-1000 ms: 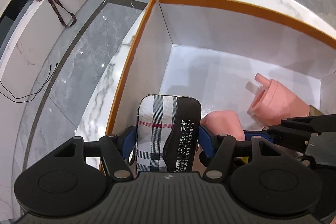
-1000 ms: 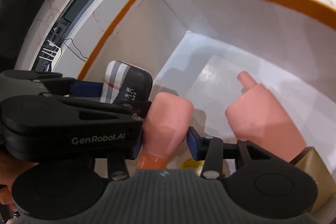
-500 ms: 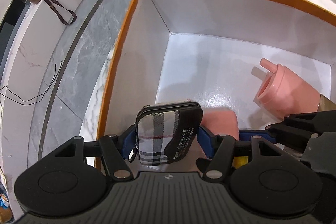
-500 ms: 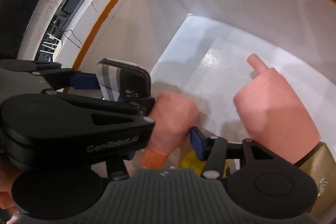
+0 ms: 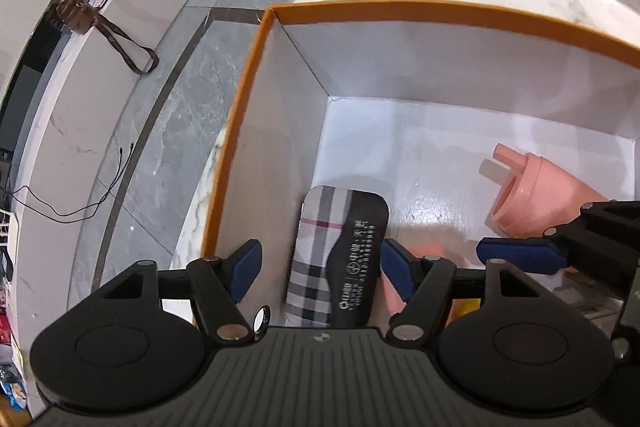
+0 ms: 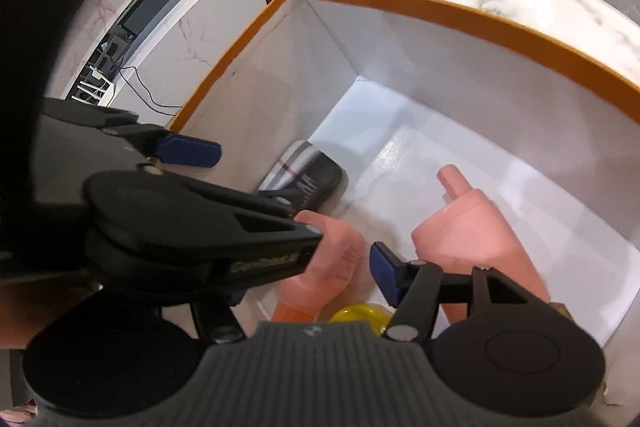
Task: Organize rigid objects
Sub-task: 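Lower and release the pencil case with the left gripper while the right releases the spray bottle, then withdraw both grippers from the orange box toward the remaining items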
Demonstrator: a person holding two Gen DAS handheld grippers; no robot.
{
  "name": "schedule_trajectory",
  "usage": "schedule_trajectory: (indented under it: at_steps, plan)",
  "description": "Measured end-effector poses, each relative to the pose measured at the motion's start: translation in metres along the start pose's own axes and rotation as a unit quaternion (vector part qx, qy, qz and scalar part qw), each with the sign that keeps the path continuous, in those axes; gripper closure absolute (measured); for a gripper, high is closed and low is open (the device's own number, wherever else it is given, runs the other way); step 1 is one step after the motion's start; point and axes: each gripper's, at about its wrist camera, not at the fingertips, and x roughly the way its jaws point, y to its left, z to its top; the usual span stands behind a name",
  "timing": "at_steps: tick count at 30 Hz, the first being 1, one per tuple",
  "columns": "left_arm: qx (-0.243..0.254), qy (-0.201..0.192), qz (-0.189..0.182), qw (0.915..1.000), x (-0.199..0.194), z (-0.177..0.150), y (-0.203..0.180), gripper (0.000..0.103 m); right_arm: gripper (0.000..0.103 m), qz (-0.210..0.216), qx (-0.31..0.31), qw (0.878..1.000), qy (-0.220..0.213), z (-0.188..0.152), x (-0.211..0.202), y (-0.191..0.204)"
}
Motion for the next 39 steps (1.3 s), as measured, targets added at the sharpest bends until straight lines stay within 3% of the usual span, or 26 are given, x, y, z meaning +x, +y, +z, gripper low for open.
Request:
schedule_trajectory:
  at_steps: [8,14,25,39]
  plan:
    - [-0.023,-0.018,-0.002,0.9996,-0.021,-0.007,0.007,0.023,0.040,-0.006,-0.017,1.000,-0.012,-0.004,-0.018,0.002]
    - [-0.051,-0.053,0.000,0.9972,-0.060,-0.020,0.018,0.023,0.040,-0.013,-0.038,0.998,-0.040,-0.003,-0.044,0.014]
    - [-0.101,-0.093,0.006,0.9905,-0.119,-0.071,0.038,0.023,0.035,-0.007,-0.119,0.989,-0.089,-0.034,-0.101,0.056]
    - [-0.146,-0.128,0.018,0.9809,-0.162,-0.145,0.044,0.023,0.032,-0.007,-0.224,0.969,-0.108,-0.087,-0.140,0.098]
